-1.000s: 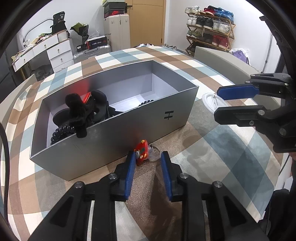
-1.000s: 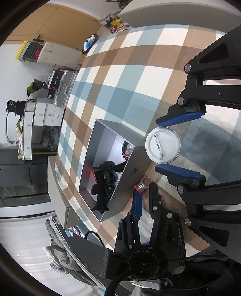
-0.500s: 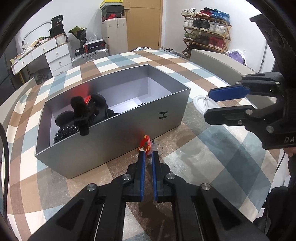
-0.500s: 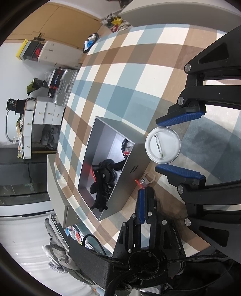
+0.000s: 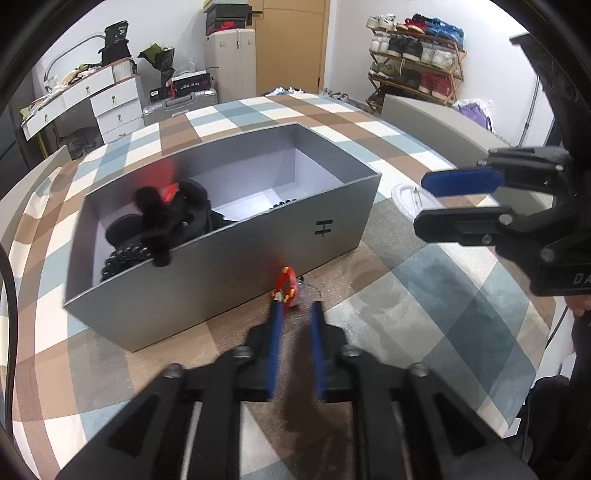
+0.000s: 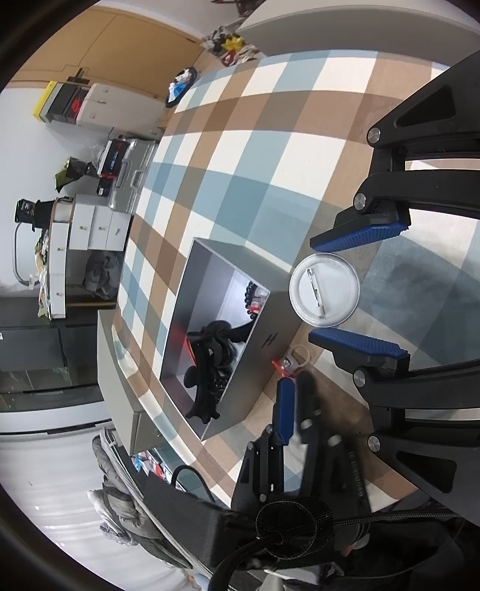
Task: Organize jewelry
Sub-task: 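Grasp the small red ring item with the left gripper while the right gripper holds the lid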
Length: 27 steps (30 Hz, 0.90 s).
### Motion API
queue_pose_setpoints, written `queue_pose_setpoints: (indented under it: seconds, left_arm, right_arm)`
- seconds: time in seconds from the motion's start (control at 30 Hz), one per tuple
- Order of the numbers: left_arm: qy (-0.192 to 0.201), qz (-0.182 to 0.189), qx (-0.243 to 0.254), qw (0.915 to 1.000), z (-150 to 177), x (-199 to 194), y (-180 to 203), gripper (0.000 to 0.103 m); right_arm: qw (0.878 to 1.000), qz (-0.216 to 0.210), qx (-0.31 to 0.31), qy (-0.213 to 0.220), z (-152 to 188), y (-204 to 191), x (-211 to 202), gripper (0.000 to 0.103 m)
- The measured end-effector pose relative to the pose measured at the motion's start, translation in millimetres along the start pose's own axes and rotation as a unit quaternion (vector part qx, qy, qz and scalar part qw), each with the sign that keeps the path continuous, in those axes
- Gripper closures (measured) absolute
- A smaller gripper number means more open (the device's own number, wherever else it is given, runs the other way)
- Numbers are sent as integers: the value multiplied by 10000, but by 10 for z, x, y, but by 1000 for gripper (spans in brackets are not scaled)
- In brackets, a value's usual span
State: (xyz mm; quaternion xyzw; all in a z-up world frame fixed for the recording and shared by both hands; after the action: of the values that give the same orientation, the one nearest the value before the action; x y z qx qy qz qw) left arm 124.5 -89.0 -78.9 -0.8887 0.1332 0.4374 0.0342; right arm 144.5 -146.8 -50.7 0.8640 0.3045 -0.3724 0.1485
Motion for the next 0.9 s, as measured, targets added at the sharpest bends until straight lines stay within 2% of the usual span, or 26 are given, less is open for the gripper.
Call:
queue_pose_setpoints:
  seconds: [0.1, 0.2, 0.33, 0.37, 0.4, 0.7, 0.9]
  left_arm:
    - [12, -19, 88, 10000, 1, 33, 54, 68]
    - [5, -130, 102, 9999, -18, 64, 51, 67]
    - [6, -130, 41, 9999, -53, 89, 43, 67]
    - [9, -140, 54, 9999, -57, 90, 49, 70]
    - [21, -109, 73, 9999, -59, 85, 60, 78]
    - [142, -29, 158, 9998, -12, -51, 110, 78]
    - [505, 30, 205, 9985, -127, -293, 109, 78]
  right_arm:
    - [10000, 15, 50, 33, -2, 45, -33, 62]
    - [9999, 37, 106, 80, -10, 96, -72, 62]
    - [9998, 28, 158, 124, -13, 129, -102, 62]
    - [9998, 38, 165, 124, -13, 138, -104, 62]
    - [9998, 42, 171, 127, -10, 139, -110, 62]
    - [9996, -20, 165, 211, -37, 106, -131, 62]
    - [9991, -71, 178, 388, -110, 59, -153, 62]
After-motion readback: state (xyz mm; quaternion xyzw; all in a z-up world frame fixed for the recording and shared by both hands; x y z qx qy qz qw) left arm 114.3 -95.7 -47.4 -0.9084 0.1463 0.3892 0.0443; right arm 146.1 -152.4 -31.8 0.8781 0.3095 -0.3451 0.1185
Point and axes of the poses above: each gripper's, at about its wrist camera, not at the fingertips, and x roughly the way its jaws point, y to its right, z to its underside, the point moved 8 cm from there along x, roughly the way its jaws point, and after that the axes turned 1 degree about z, right-handed, at the moved point
